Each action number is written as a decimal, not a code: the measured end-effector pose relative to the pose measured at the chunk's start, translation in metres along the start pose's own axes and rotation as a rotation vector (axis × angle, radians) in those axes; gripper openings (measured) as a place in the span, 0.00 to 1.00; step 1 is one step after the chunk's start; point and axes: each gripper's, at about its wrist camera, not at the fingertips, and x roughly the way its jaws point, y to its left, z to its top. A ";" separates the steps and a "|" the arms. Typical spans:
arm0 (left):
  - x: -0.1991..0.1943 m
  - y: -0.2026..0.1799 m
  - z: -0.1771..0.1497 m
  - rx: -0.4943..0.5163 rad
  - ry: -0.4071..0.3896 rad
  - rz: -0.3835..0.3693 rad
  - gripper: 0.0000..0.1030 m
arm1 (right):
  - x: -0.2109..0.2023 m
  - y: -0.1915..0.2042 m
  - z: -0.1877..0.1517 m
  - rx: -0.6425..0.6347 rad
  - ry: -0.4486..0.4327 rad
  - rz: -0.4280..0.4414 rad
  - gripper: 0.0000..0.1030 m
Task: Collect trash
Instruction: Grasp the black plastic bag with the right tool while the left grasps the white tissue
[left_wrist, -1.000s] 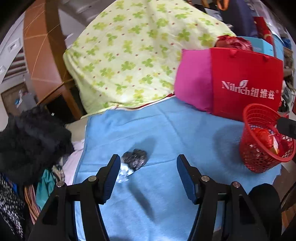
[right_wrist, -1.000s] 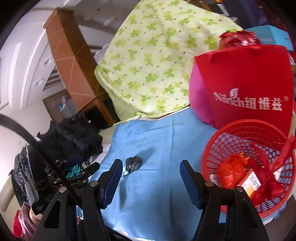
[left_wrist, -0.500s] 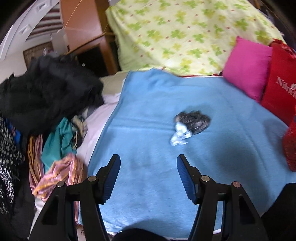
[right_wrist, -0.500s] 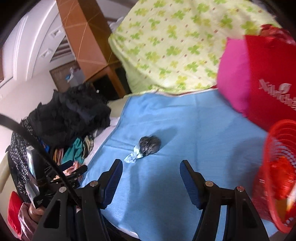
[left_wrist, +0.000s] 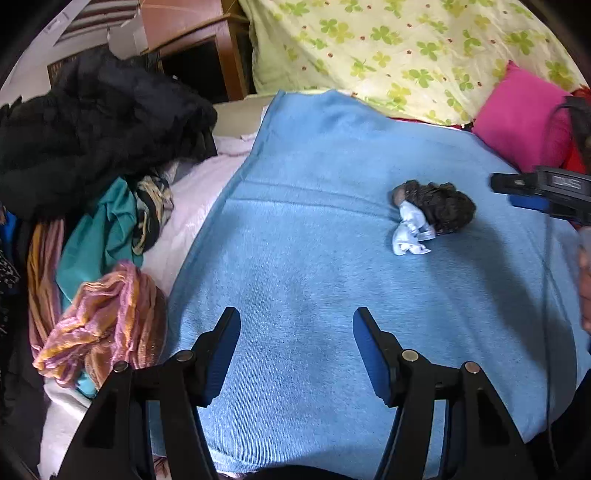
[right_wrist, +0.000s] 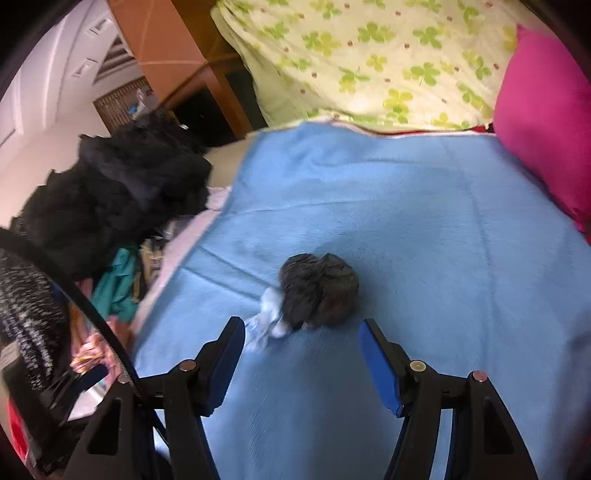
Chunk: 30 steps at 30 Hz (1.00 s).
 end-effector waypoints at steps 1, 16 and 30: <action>0.004 0.001 0.001 -0.003 0.006 -0.003 0.62 | 0.015 -0.004 0.005 0.010 0.015 -0.002 0.67; 0.059 -0.026 0.045 0.048 0.038 -0.124 0.62 | 0.092 -0.015 0.005 -0.023 0.083 0.006 0.34; 0.144 -0.102 0.084 0.084 0.137 -0.346 0.46 | -0.013 -0.078 -0.028 0.115 -0.014 0.067 0.34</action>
